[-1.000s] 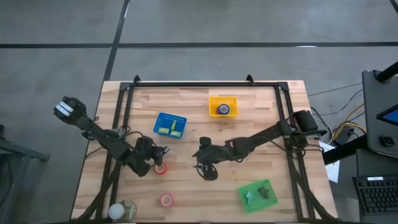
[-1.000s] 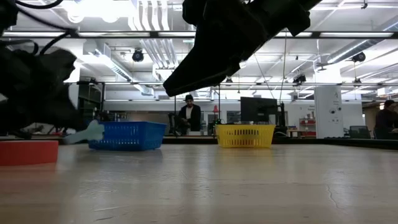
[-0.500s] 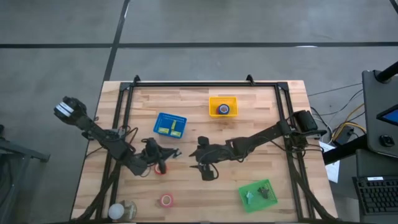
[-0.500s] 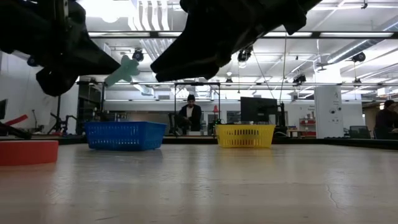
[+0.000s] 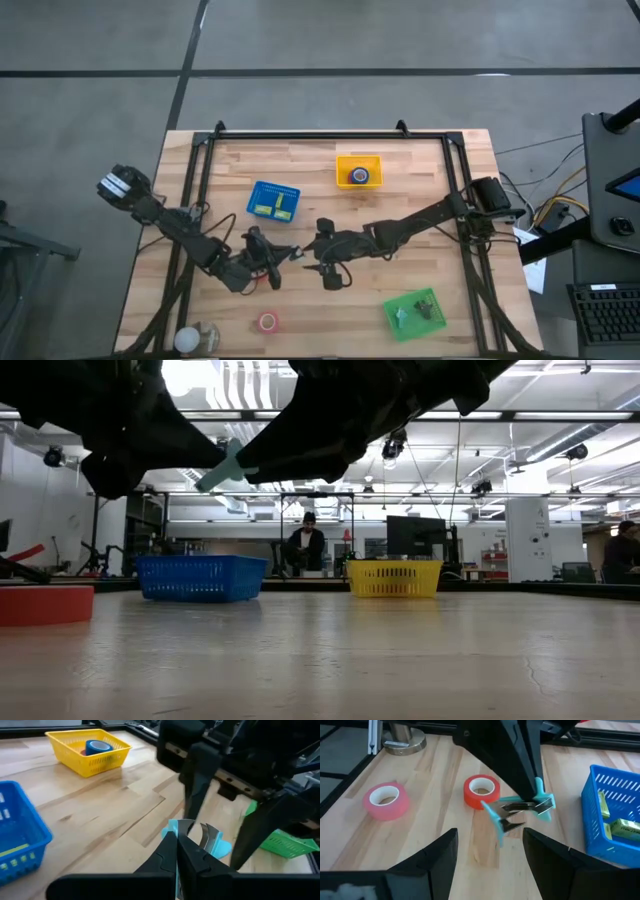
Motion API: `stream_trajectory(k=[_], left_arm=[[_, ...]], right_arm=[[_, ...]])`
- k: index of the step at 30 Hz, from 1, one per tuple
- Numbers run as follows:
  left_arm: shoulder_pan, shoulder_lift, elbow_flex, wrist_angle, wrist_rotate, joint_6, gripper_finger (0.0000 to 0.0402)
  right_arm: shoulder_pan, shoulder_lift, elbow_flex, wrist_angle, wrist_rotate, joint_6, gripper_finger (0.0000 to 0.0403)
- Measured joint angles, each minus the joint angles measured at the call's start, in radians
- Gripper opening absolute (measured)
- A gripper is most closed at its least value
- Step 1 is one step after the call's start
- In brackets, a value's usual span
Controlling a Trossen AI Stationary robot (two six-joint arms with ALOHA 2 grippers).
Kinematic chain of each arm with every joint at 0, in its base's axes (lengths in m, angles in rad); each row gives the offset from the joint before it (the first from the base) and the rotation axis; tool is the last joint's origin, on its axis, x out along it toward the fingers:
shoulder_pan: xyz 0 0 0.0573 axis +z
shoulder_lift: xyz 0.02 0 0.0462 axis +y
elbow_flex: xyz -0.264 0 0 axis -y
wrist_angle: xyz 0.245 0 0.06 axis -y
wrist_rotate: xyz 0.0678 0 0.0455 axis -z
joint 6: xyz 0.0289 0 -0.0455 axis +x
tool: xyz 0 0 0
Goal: Pick and place Stapler, Stapler remover, tape
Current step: Put the light blue staple remover into the green bin
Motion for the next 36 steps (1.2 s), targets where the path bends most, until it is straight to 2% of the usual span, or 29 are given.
stream_trajectory(k=[9, 15, 27, 30, 36], left_arm=[[0.006, 0.020, 0.012, -0.015, 0.001, 0.000, 0.0001], [0.009, 0.007, 0.010, -0.018, 0.000, 0.001, 0.0001], [0.009, 0.000, 0.010, -0.028, 0.012, 0.002, 0.0002], [0.009, 0.000, 0.010, -0.029, 0.012, 0.002, 0.0002], [0.010, 0.000, 0.010, -0.033, 0.022, 0.013, 0.0021]], right_arm=[[0.001, 0.000, 0.000, -0.007, -0.008, -0.002, 0.0204], [0.001, 0.000, 0.000, -0.010, -0.036, -0.002, 0.0156], [0.000, 0.000, 0.000, -0.004, -0.032, -0.007, 0.0030], [-0.001, 0.000, 0.000, -0.002, -0.030, -0.003, 0.0012], [-0.002, -0.004, 0.000, -0.034, -0.035, 0.014, 0.0009]])
